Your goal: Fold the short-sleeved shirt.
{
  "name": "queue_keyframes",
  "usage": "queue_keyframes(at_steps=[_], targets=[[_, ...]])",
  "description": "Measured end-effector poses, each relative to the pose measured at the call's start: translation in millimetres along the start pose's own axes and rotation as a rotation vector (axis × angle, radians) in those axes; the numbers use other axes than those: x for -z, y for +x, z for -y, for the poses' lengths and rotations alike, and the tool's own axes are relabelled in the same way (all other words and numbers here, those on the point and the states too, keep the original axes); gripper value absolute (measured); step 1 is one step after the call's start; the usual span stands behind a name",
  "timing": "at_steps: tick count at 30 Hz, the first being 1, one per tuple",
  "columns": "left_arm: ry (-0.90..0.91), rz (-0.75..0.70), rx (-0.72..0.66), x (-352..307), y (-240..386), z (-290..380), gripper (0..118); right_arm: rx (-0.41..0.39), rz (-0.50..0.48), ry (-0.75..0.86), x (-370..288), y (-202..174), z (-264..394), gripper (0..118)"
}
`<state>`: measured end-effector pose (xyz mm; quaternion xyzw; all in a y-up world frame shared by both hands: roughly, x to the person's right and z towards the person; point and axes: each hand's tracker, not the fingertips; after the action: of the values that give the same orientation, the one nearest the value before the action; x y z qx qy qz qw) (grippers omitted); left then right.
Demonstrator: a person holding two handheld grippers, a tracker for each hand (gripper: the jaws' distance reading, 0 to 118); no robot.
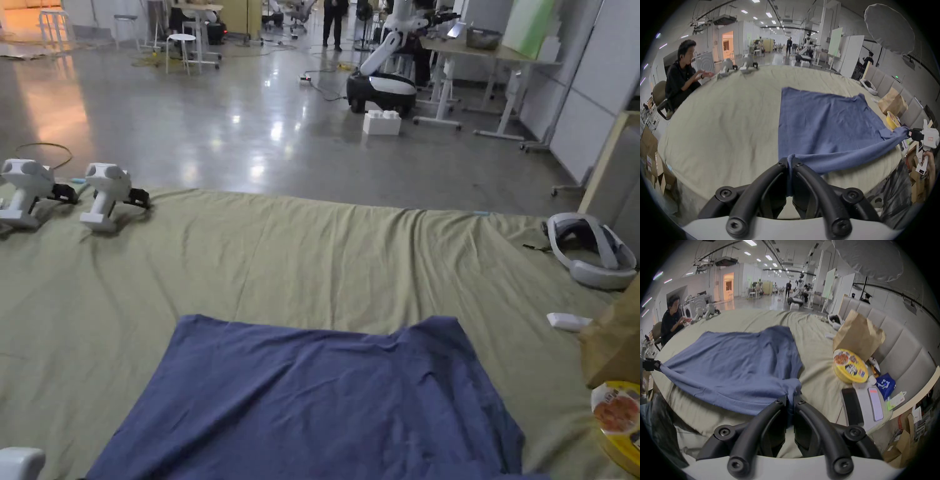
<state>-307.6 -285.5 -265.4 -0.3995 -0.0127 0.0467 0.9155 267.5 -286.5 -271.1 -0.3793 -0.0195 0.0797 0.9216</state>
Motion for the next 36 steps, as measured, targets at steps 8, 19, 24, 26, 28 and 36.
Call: queue_keyframes(at_steps=[8, 19, 24, 26, 28, 36], targets=[[-0.107, 0.001, 0.019, 17, -6, 23, 6, -0.078, 0.028, -0.130, 8, -8, 25, 9], [-0.212, -0.010, 0.069, 22, 8, 37, 6, -0.109, 0.050, -0.247, 22, -14, 37, 9], [-0.264, -0.016, 0.026, 36, 10, 39, 6, -0.092, 0.047, -0.288, 42, -16, 46, 10], [-0.267, -0.014, 0.015, 38, 11, 39, 6, -0.096, 0.055, -0.288, 45, -18, 50, 14], [-0.222, -0.033, 0.024, 36, 15, 37, 10, -0.107, 0.076, -0.287, 45, -20, 50, 39], [-0.033, -0.076, -0.024, 16, 15, -3, 67, 0.001, 0.078, -0.021, 12, -14, -2, 73]])
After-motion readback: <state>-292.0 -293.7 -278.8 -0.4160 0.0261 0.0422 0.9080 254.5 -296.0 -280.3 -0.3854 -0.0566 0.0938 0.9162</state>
